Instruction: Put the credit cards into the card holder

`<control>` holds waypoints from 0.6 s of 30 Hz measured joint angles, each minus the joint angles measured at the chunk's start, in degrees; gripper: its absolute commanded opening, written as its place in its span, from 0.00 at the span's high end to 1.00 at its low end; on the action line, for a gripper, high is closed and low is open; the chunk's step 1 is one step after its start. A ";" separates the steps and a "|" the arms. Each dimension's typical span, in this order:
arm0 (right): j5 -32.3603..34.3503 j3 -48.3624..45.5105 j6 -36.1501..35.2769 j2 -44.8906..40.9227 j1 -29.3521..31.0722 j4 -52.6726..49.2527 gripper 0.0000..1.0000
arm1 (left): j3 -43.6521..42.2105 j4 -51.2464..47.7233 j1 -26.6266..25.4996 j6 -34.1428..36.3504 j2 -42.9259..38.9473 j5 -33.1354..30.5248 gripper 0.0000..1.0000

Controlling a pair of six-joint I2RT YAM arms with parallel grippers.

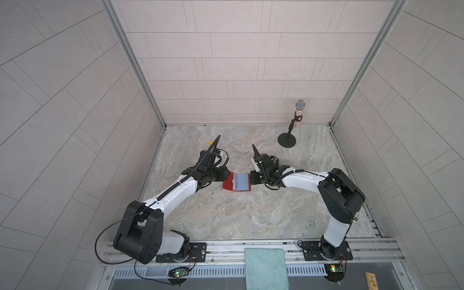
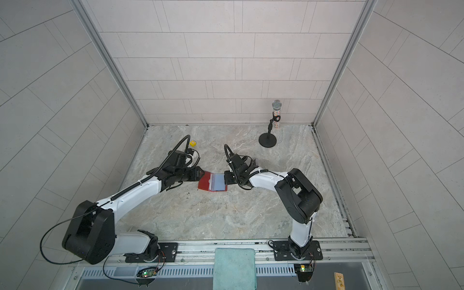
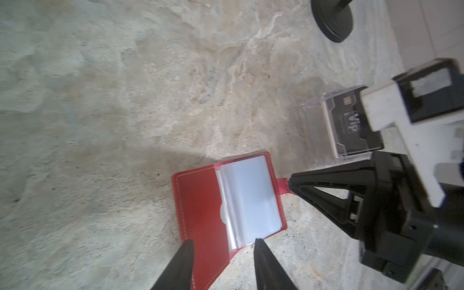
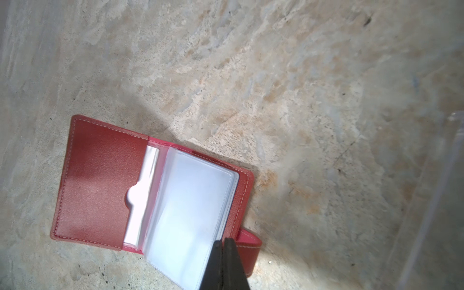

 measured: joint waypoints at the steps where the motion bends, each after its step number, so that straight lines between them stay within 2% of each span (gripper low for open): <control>1: -0.13 0.00 0.02 0.00 0.00 0.07 1.00 | 0.15 0.42 -0.24 -0.33 0.76 1.01 0.56; 8: -0.63 -0.39 0.07 0.00 -0.17 0.31 1.00 | 2.95 1.38 -2.78 -2.60 9.55 6.05 0.59; 18: -1.53 -0.44 0.37 0.00 -0.50 1.09 1.00 | 4.83 2.23 -3.89 -4.44 16.85 7.26 0.58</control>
